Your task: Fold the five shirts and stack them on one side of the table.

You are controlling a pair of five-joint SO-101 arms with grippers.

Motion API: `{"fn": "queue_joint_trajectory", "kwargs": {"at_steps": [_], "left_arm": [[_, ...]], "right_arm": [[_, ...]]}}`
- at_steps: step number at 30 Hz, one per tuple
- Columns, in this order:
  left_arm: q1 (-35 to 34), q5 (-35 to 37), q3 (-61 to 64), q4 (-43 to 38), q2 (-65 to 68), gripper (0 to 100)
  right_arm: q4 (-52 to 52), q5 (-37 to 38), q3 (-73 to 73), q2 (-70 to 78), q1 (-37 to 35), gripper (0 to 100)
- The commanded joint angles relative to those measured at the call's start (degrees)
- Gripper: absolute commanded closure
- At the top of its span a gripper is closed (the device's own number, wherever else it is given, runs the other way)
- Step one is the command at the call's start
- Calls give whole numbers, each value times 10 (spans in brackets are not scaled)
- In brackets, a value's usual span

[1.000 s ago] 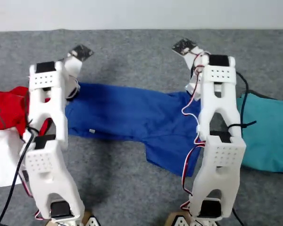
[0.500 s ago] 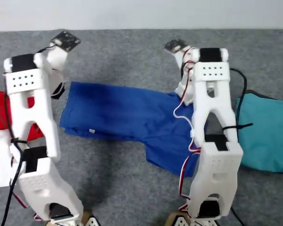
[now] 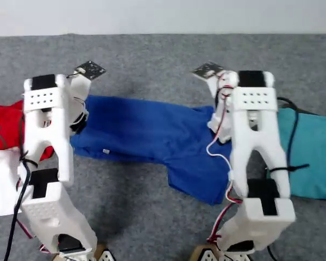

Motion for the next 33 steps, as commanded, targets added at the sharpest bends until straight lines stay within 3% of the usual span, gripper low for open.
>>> {"fn": "queue_joint_trajectory", "kwargs": {"at_steps": [1, 8, 13, 19, 24, 33], "left_arm": [[8, -1, 13, -28, 33, 994], [-24, -15, 14, 40, 128, 994], [-32, -19, 3, 43, 62, 994], [10, -18, 13, 45, -76, 994], [107, -18, 57, 45, -157, 991], [358, 11, 141, -2, -185, 991]], "right_arm": [[24, -7, 21, -62, 32, 967], [24, -7, 62, -119, 37, 967], [24, -33, 66, -160, 36, 967], [24, -39, 66, -268, 39, 967], [24, -39, 68, -384, 66, 967], [23, -38, 68, -484, 210, 967]]}}
